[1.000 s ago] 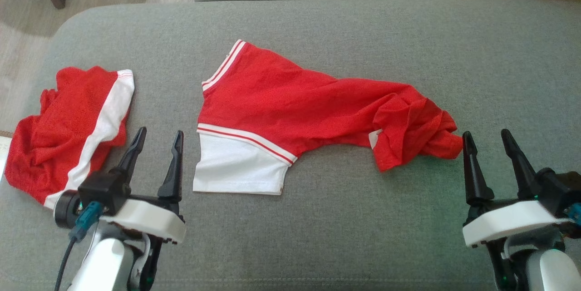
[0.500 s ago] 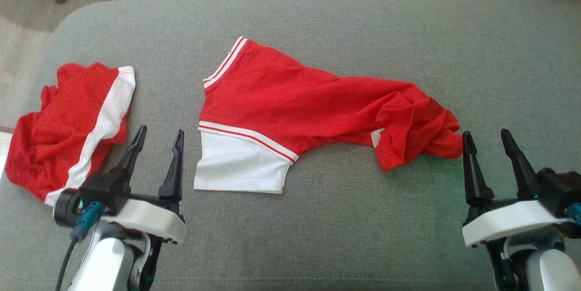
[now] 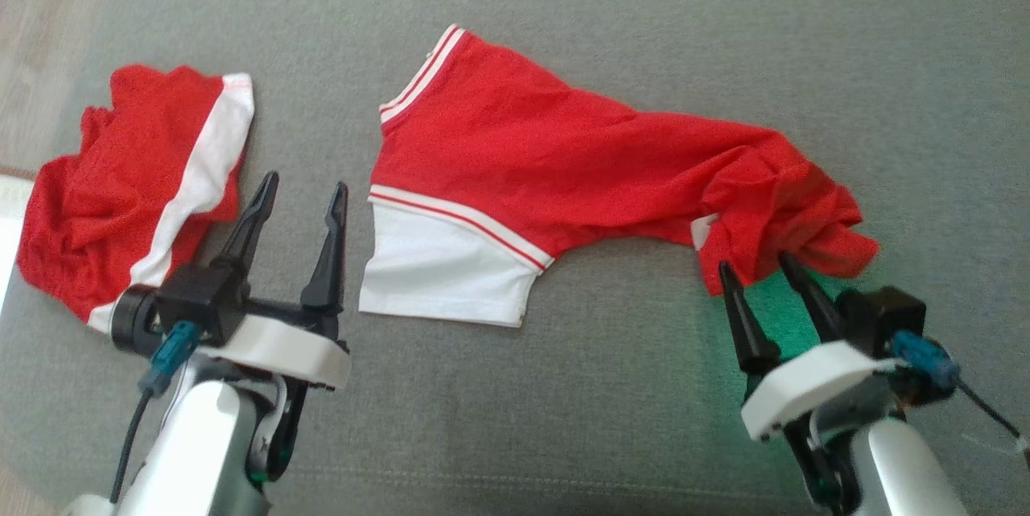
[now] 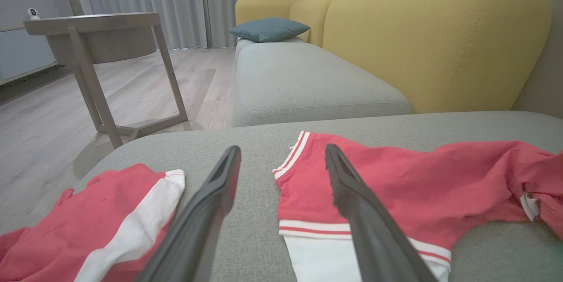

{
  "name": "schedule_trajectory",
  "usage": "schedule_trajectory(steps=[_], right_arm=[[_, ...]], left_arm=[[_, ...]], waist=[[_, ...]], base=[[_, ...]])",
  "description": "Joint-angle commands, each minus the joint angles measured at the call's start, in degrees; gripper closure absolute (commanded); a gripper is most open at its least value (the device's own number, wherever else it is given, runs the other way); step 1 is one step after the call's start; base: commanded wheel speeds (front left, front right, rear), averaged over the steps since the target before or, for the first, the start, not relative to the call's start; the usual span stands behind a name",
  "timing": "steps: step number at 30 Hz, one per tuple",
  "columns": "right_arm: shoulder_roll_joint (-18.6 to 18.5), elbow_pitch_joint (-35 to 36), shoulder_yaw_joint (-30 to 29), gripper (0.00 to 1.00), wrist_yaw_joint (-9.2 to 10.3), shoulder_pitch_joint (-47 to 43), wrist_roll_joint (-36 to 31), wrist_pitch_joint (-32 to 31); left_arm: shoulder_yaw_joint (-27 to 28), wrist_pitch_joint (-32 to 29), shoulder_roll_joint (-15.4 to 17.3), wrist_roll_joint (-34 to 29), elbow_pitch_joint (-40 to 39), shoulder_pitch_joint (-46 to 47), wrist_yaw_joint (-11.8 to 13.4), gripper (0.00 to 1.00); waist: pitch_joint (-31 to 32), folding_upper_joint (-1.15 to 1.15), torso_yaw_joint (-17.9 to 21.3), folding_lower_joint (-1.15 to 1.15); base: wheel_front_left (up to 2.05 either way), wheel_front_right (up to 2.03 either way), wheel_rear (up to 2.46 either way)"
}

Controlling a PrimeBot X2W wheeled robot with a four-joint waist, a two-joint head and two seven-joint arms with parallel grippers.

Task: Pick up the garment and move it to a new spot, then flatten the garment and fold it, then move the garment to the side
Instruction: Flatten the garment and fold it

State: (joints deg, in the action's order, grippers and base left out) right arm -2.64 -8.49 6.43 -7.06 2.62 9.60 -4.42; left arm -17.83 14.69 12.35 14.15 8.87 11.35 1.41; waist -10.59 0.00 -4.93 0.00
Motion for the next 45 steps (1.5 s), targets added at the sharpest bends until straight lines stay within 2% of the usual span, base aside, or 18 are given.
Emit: schedule_trajectory(steps=[1,3,4,5,6,10,14,18,22,28,29,33,34,35,36,37,41,45], right_arm=[[-0.2,1.3,1.4,0.0,-0.43,2.8,0.3,1.1],[-0.2,-0.7,1.5,0.0,-0.43,4.3,0.4,1.6],[-0.2,-1.5,1.3,0.32,-0.43,4.8,0.6,1.9],[-0.2,-2.1,1.2,0.82,-0.43,5.3,0.7,2.1],[-0.2,-2.6,1.0,1.0,-0.43,5.5,0.7,2.0],[-0.2,-1.5,-1.5,1.0,-0.43,5.3,-0.3,2.0],[-0.6,3.7,-5.6,1.0,-0.43,4.1,-2.2,1.6],[-3.1,9.8,-9.2,1.0,-0.43,3.9,-2.8,-0.4],[-6.9,12.3,-11.7,1.0,-0.43,6.1,-1.9,-2.4],[-12.5,8.3,-11.6,1.0,-0.43,11.7,1.8,-4.6],[-12.5,8.3,-11.6,1.0,-0.43,11.7,1.8,-4.6],[-15.0,2.1,-9.4,1.0,-0.43,15.6,4.5,-4.9],[-15.9,-2.0,-8.3,1.0,-0.43,17.4,6.0,-4.3],[-16.2,-4.1,-7.9,0.8,-0.43,18.2,6.6,-3.9],[-16.6,-6.0,-7.7,0.25,-0.43,18.8,6.8,-3.3],[-16.7,-7.5,-7.6,0.0,-0.43,19.4,7.3,-2.6],[-16.8,-11.1,-8.6,0.0,-0.43,19.9,7.4,1.3],[-15.8,-10.0,-11.8,0.0,-0.43,18.4,5.2,6.2]], left_arm=[[2.1,0.3,0.7,-0.5,-2.0,2.6,-0.2,0.0],[2.0,0.3,0.2,-0.8,-2.1,3.1,-0.4,0.0],[2.0,0.3,0.0,-1.0,-2.2,3.3,-0.5,0.0],[2.0,0.3,-0.2,-1.2,-2.2,3.5,-0.6,0.0],[2.1,0.3,-0.4,-1.3,-2.2,3.7,-0.6,0.0],[2.7,0.3,-0.9,-2.0,-2.5,4.0,-0.7,0.0],[3.8,0.3,-1.2,-2.5,-3.2,3.8,-0.6,0.0],[4.5,0.3,-1.6,-3.1,-3.7,4.1,-0.7,0.0],[4.6,0.3,-2.4,-3.8,-3.8,5.1,-1.0,0.0],[4.4,0.3,-4.0,-4.6,-3.7,7.2,-2.0,0.0],[4.4,0.3,-4.0,-4.6,-3.7,7.2,-2.0,0.0],[4.4,0.3,-5.0,-5.2,-3.6,8.1,-2.6,0.0],[4.5,0.3,-5.4,-5.5,-3.5,8.3,-2.8,0.0],[4.6,0.3,-5.6,-5.7,-3.4,8.4,-2.9,0.0],[4.5,0.3,-5.7,-5.8,-3.3,8.5,-3.1,0.0],[4.6,0.3,-5.9,-5.9,-3.2,8.6,-3.2,0.0],[5.0,0.3,-6.2,-6.5,-3.1,8.3,-3.4,0.0],[5.8,0.3,-6.2,-6.9,-2.7,7.6,-3.6,0.0]], waist=[[-1.1,0.0,-1.0,0.0],[-1.8,0.0,-1.5,0.0],[-2.1,0.0,-1.8,0.0],[-2.4,0.0,-2.0,0.0],[-2.6,0.0,-2.1,0.0],[-3.2,0.0,-1.9,0.0],[-3.7,0.0,-0.9,0.0],[-4.5,0.0,0.2,0.0],[-5.6,0.0,0.3,0.0],[-7.9,0.0,-1.4,0.0],[-7.9,0.0,-1.4,0.0],[-9.3,0.0,-2.7,0.0],[-9.9,0.0,-2.9,0.0],[-10.1,0.0,-3.0,0.0],[-10.3,0.0,-3.1,0.0],[-10.4,0.0,-3.1,0.0],[-10.3,0.0,-2.4,0.0],[-9.3,0.0,-1.2,0.0]], base=[[0.0,0.0,0.0],[0.0,0.0,0.0],[0.0,0.0,0.0],[0.0,0.0,0.0],[0.0,0.0,0.0],[0.0,0.0,0.0],[0.0,0.0,0.0],[0.0,0.0,0.0],[0.0,0.0,0.0],[0.0,0.0,0.0],[0.0,0.0,0.0],[0.0,0.0,0.0],[0.0,0.0,0.0],[0.0,0.0,0.0],[0.0,0.0,0.0],[0.0,0.0,0.0],[0.0,0.0,0.0],[0.0,0.0,0.0]])
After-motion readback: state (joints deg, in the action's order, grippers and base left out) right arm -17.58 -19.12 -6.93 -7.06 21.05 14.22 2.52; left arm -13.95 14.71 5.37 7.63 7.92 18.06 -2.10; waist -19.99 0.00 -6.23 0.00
